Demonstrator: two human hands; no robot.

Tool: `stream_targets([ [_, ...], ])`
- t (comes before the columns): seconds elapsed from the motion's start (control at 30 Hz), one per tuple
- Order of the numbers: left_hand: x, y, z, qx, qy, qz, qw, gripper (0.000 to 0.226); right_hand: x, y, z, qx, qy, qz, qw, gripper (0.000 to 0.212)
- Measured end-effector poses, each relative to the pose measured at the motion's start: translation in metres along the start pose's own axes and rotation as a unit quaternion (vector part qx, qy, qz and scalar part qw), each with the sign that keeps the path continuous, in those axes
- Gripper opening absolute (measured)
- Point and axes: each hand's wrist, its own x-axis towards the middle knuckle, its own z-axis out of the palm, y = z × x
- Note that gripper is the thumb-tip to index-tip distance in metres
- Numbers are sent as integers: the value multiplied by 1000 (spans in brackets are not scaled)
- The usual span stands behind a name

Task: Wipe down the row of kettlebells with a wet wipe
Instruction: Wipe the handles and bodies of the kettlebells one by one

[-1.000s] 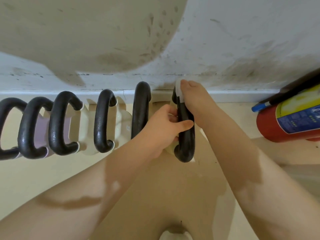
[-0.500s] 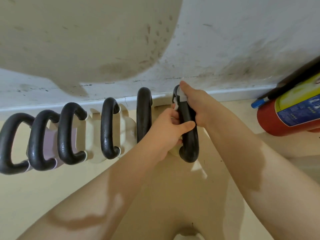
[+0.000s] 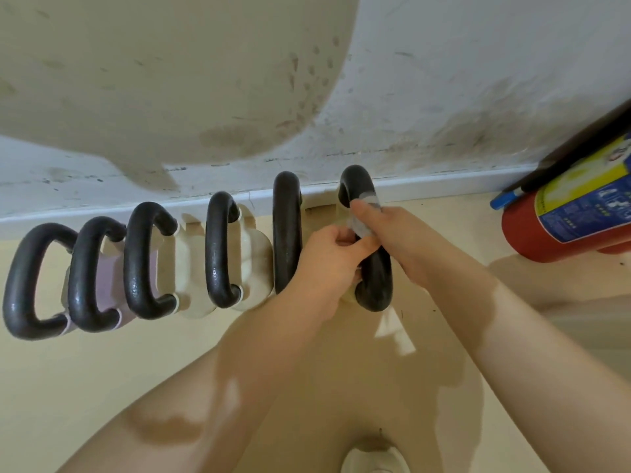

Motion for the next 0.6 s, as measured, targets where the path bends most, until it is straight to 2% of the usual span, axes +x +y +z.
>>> stream_targets([
  [0.1,-4,-3,1,-6,4,-4,1000,19,-14,8,-3,52,-47,-24,997,28],
  [0.13,-6,-3,1,-6,1,-5,1000,22,-12,4,-2,65,-33,-28,997,27],
  [0.23,-9,-6,0,7,3,-1,1000,32,-1,-6,10,-34,87,-48,994,32],
  [0.3,-12,-6,3,29,14,3,999,29,0,-2,19,-104,143,-76,981,33],
  [0.37,-17,-4,7,145,26,39,988,21,-6,17,23,-129,167,-109,971,31],
  [0.43,-20,-6,8,222,37,83,971,25,-18,42,24,-90,160,-175,967,29],
  [0.53,-26,-12,6,199,-4,78,977,37,-29,80,30,-42,153,-314,936,27],
  [0.6,-27,-14,3,189,-31,61,980,44,-22,110,38,-49,167,-336,926,30],
])
